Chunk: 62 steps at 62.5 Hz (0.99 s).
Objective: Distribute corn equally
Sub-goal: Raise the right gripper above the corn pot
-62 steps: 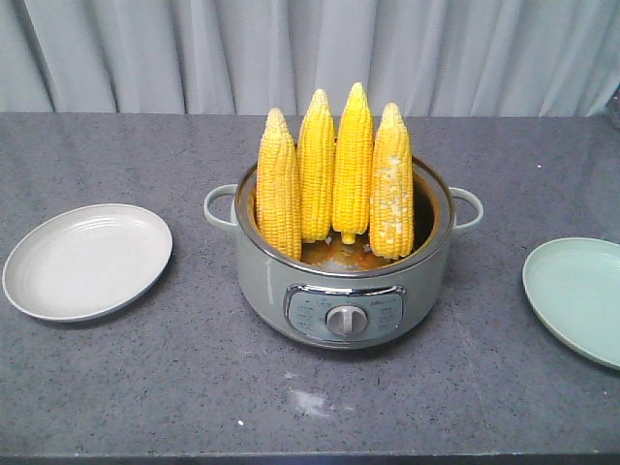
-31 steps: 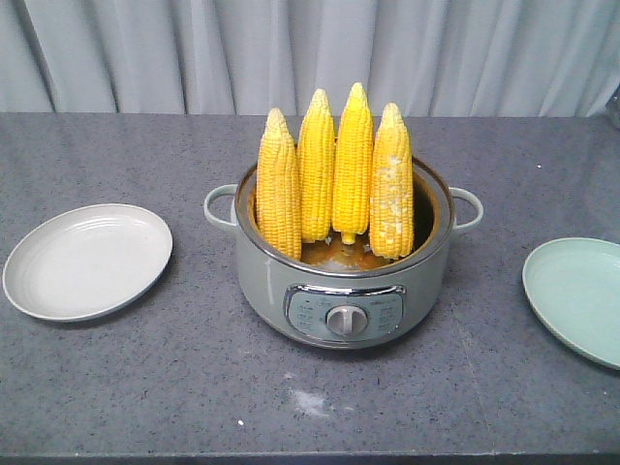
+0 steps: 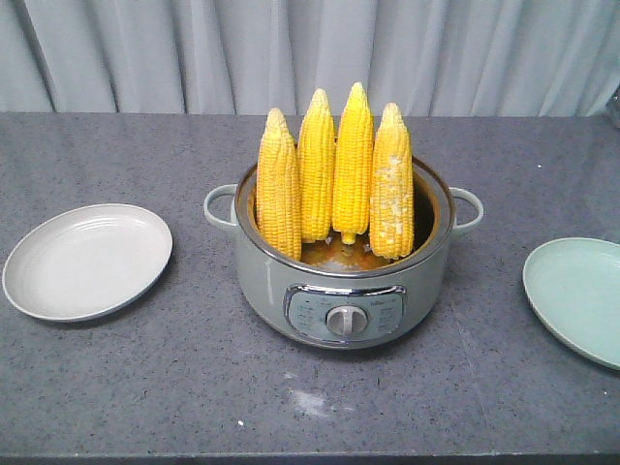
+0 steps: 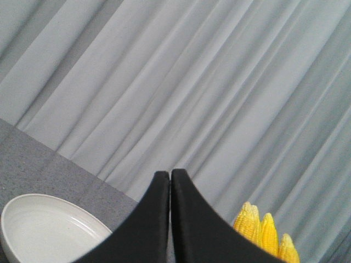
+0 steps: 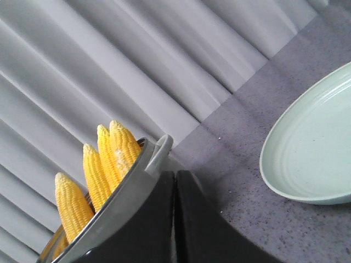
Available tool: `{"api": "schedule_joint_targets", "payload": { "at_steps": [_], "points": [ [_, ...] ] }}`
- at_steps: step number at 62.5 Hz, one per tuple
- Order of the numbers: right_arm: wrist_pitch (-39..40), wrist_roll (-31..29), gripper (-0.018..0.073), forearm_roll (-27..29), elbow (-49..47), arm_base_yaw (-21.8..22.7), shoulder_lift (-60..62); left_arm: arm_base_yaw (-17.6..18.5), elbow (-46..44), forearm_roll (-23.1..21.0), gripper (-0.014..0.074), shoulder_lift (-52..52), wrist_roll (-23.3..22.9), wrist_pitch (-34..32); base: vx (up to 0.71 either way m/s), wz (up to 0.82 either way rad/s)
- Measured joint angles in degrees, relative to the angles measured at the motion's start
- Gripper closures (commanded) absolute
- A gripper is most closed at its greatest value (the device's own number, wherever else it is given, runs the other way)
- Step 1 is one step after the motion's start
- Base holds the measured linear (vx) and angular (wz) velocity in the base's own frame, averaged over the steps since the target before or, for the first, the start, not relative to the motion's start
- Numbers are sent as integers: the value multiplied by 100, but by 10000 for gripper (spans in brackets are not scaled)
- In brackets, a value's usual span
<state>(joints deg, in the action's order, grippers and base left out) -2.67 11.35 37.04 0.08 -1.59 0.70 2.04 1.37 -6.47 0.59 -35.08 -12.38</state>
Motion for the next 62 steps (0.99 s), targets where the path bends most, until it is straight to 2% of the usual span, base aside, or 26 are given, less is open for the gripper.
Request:
{"api": "schedule_joint_targets", "payload": {
  "at_steps": [11,23,32,39,47,55,62],
  "points": [
    [-550,-636,563,-29,-860,0,-123,0,-364,177,603,0,-200,462,0,0],
    [-1107,-1459,563,-47,-1883,0,-957,0,-1102,284,603,0,-208,1471,0,0],
    [-1237,-2153,563,-59,-2452,0,-1644,0,-1724,302,603,-275,-177,2150,0,0],
    [-1093,-2452,563,43,-2654,0,-2028,0,-2270,309,603,-818,384,2604,0,0],
    [-628,-2515,563,220,-2663,0,-2213,0,-2843,315,603,-1561,1150,2737,0,0],
    [-561,-2609,563,252,-2663,0,-2213,0,-3088,316,603,-2029,1325,2612,0,0],
    [-641,-3160,557,206,-2674,0,-2218,0,-3101,316,603,-2134,1346,2489,0,0]
  ]
}}
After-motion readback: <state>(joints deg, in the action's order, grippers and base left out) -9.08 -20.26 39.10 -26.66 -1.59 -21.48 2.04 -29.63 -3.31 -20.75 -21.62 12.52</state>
